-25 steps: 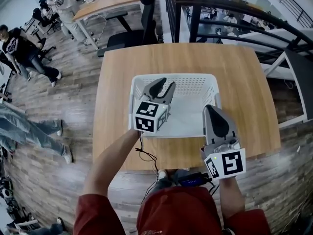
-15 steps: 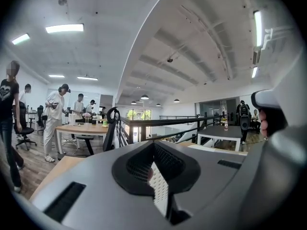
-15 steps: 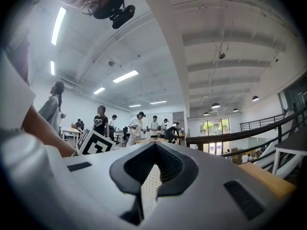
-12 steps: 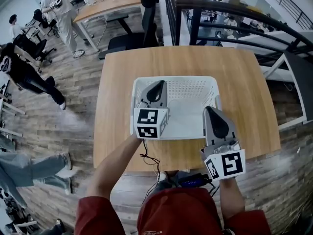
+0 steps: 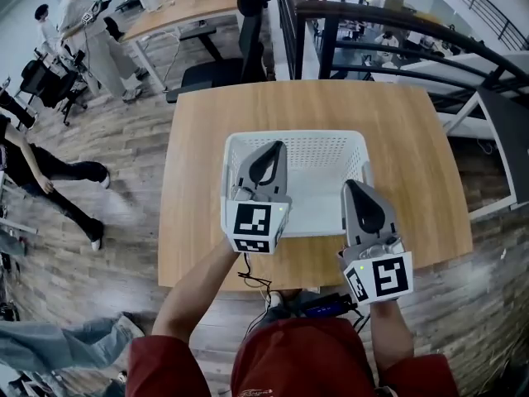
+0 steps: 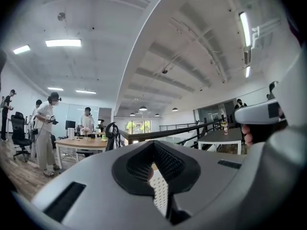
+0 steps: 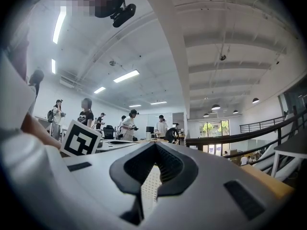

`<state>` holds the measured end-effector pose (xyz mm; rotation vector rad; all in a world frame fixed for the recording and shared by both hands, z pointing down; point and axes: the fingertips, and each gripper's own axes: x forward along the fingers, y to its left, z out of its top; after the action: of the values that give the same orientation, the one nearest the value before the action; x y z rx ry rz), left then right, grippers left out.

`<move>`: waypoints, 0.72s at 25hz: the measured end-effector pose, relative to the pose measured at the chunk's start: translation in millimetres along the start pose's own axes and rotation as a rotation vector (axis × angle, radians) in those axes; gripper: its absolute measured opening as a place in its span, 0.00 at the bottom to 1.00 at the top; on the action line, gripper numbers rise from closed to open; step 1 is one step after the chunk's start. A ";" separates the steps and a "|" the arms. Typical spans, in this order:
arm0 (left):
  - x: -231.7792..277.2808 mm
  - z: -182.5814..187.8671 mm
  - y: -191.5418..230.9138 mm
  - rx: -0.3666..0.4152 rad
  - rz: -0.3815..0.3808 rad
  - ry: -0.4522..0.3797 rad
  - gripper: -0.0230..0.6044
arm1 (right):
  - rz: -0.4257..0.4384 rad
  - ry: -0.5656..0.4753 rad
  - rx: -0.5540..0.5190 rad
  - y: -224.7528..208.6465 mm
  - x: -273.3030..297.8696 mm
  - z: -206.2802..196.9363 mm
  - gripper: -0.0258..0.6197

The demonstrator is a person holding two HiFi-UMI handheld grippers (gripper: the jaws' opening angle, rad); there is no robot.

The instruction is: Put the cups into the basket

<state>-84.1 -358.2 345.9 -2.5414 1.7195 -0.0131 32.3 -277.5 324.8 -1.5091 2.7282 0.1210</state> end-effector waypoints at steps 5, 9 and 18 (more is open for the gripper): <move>-19.4 19.4 -8.6 -0.009 -0.002 -0.038 0.05 | -0.012 -0.017 0.002 -0.3 -2.9 2.9 0.06; -35.1 30.0 -3.6 -0.044 0.025 -0.046 0.05 | -0.030 -0.025 0.009 -3.1 -4.2 4.2 0.06; -82.1 42.4 19.7 0.004 0.126 -0.076 0.05 | -0.008 -0.012 -0.024 1.9 -5.2 3.8 0.06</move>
<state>-130.9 -287.0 305.1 -2.3925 1.8443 0.0858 33.3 -271.9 321.5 -1.5195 2.7206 0.1629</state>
